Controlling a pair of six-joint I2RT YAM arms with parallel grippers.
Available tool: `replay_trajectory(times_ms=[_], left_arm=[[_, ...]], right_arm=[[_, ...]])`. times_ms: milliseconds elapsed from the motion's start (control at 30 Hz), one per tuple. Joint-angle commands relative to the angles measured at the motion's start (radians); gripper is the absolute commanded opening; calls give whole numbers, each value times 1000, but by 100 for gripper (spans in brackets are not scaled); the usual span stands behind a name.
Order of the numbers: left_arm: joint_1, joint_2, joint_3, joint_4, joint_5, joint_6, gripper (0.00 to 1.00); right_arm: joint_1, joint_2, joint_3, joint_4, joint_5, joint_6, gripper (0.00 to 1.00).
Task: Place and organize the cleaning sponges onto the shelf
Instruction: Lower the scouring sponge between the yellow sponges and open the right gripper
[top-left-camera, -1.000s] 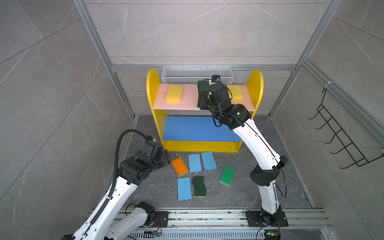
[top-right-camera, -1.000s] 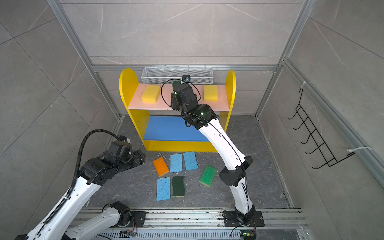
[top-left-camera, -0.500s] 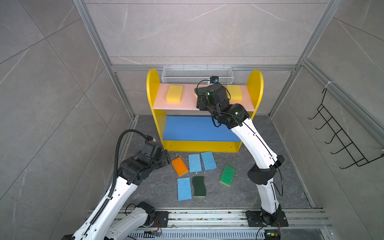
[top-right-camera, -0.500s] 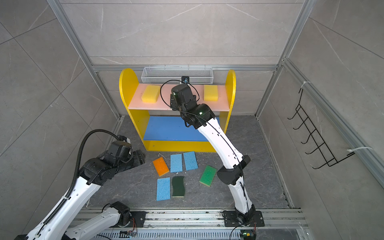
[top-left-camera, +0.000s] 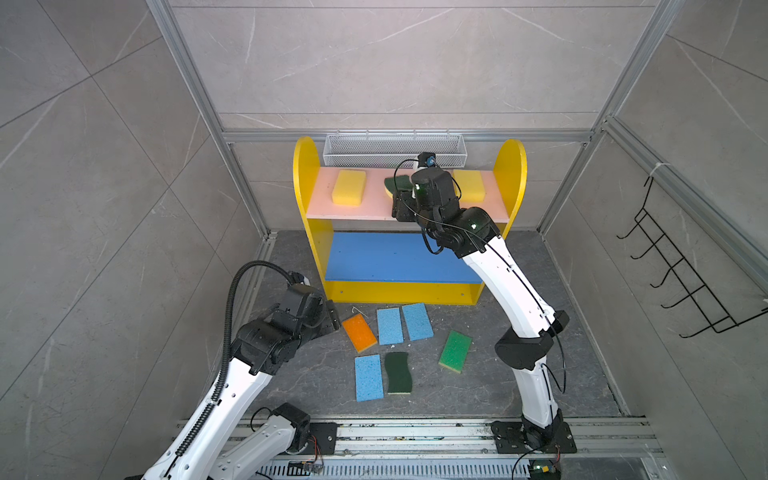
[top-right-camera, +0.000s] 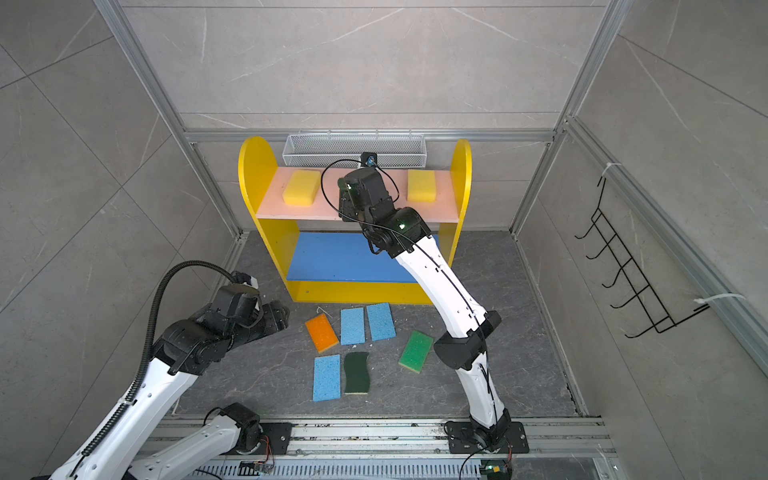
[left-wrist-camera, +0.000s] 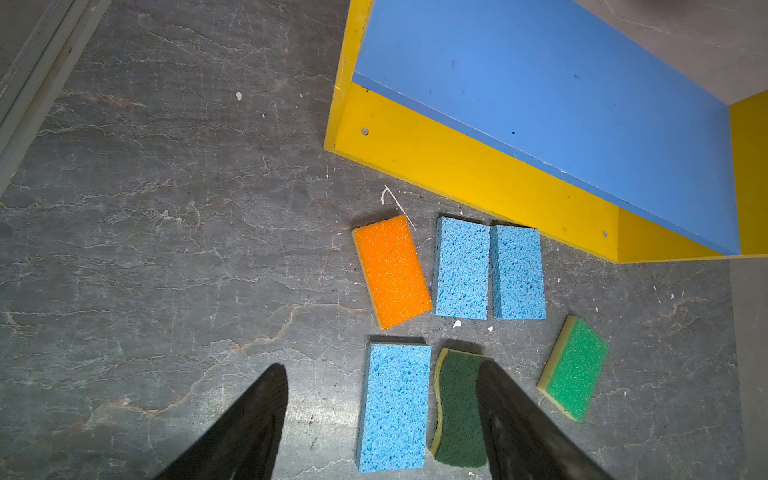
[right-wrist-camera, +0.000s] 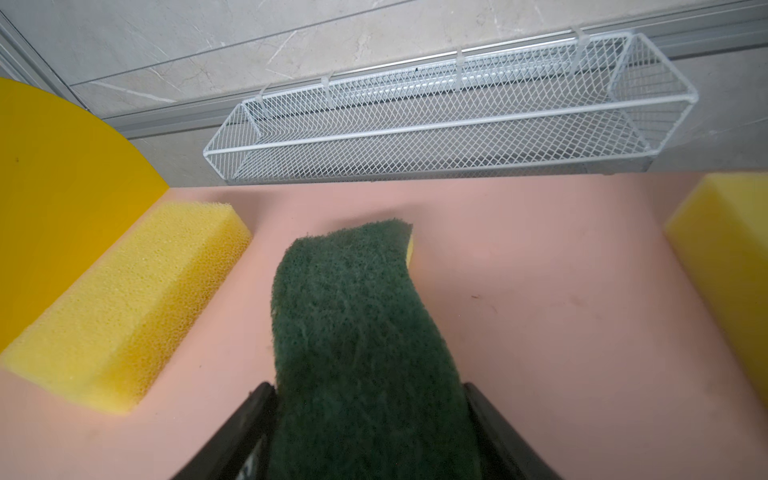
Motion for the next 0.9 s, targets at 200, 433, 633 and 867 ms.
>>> replay_trajectory(times_ms=[200, 433, 633, 867], left_arm=[[6, -17, -6, -9, -17, 8, 75], [6, -22, -7, 0, -10, 1, 75], [6, -14, 0, 8, -3, 1, 75], [6, -13, -6, 14, 1, -4, 75]], right_arm=[[-3, 13, 33, -53, 63, 43, 64], [-3, 16, 48, -91, 160, 125, 62], [-5, 31, 53, -51, 105, 194, 62], [-2, 44, 55, 14, 22, 288, 63]])
